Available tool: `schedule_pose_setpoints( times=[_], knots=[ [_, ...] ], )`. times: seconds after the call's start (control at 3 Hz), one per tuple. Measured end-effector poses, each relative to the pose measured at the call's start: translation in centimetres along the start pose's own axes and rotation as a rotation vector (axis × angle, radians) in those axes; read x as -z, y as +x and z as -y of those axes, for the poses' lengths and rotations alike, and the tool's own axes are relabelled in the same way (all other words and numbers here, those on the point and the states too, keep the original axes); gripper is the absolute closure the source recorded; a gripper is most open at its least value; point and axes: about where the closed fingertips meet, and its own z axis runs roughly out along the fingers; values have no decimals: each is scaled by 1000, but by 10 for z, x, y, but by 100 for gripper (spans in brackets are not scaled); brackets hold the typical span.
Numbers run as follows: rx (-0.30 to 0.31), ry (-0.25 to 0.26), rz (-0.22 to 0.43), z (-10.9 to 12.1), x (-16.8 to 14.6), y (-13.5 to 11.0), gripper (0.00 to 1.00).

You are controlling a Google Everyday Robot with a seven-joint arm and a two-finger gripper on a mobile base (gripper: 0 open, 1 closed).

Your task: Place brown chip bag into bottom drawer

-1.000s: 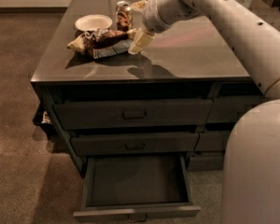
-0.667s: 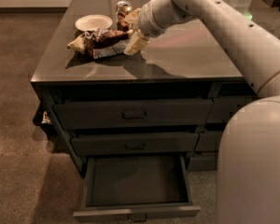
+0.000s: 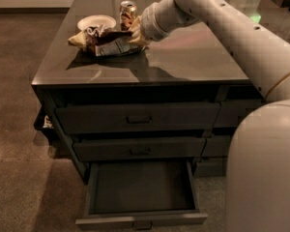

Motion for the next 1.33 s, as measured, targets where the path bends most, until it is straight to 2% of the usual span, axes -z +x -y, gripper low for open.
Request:
schedule_pose_setpoints(
  times=[0.33,0.67,1.0,1.33],
  knots=[
    [14,30,20,-2,17,-5,99],
    [33,77,79,-7,53,-17,100],
    [57,97,149,-22,99,-27,100],
    [100,89,212,-45,148,-35,100]
  ],
)
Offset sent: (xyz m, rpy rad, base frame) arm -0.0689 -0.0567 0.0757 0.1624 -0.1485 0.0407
